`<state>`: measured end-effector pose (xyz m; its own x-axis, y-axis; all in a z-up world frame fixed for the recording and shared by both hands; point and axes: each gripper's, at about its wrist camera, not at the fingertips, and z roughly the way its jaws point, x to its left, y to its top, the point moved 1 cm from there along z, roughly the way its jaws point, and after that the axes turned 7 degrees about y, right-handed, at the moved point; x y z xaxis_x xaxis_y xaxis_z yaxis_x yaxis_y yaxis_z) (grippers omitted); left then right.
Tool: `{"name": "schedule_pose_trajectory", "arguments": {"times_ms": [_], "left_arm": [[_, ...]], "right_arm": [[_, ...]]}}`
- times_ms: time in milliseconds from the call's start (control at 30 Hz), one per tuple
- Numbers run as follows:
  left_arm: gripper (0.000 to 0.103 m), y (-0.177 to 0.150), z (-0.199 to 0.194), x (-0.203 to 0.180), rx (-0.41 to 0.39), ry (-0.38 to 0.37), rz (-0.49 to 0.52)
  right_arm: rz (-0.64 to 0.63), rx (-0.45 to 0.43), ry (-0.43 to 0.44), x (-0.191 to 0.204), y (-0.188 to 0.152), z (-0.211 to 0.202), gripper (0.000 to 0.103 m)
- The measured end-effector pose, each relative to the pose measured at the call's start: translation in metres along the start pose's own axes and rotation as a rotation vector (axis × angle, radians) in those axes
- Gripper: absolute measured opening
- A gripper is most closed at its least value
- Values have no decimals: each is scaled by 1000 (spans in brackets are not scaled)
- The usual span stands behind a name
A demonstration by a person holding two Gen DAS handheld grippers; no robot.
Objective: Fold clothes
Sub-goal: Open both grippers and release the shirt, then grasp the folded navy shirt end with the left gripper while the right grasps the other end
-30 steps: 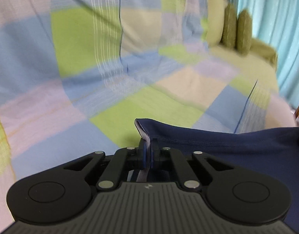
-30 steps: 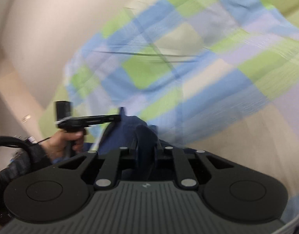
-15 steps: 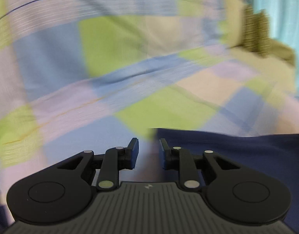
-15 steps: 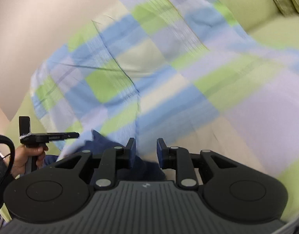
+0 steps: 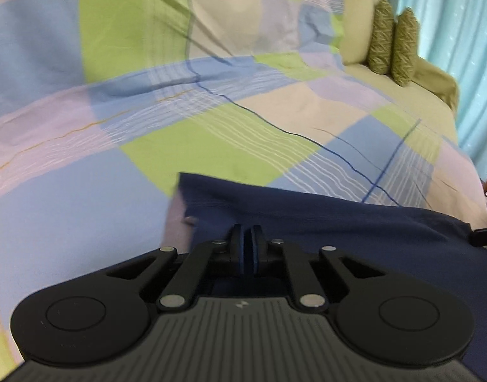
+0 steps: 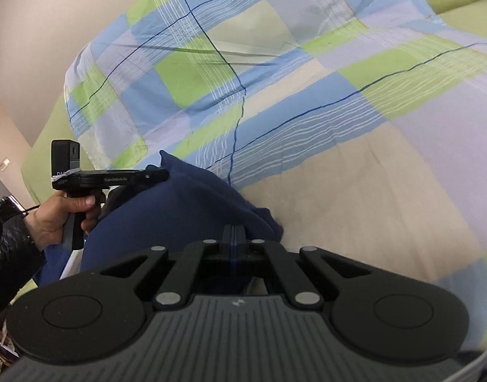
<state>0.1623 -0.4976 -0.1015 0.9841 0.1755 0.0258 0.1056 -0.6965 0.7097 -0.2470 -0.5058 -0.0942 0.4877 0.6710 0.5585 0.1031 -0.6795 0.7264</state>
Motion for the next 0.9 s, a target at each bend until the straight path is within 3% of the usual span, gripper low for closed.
{"name": "schedule_pose_trajectory", "arguments": {"times_ms": [33,67,100,133,233,367,500,567,700,733,800,900], "left_arm": [[14,-2,-12,-1,-10,30,20],[33,-4,-25,-3,-21,58,42],[42,-8,-39,-8,-37,76,80],[48,-13,-54,-13,-54,91,125],[49,-33,-100,-34,-111,123,274],[51,-78,-149,-78,-179,111,480],[53,-108,-161,-106,-193,84,559],[53,-117,-162,-114,-192,60,551],[53,-118,-165,-129,-217,-6,545],[53,-115,-164,-132,-219,-29,539],[53,-100,-158,-144,-224,-93,548],[53,-82,-144,-160,-214,-163,586]], "right_arm": [[-20,-2,-28,7,1,-6,5],[-62,-6,-47,18,2,-12,19],[-110,-11,-63,30,4,-19,28],[-156,-10,-61,43,3,-26,31],[-321,12,-45,84,-4,-43,33],[-646,75,-27,155,-42,-46,34],[-710,99,7,181,-63,-36,33],[-617,82,11,178,-64,-35,33],[-137,42,117,127,-53,-54,37],[-70,38,137,116,-53,-57,40],[116,55,260,84,-61,-56,62],[178,84,364,65,-72,-44,73]]}}
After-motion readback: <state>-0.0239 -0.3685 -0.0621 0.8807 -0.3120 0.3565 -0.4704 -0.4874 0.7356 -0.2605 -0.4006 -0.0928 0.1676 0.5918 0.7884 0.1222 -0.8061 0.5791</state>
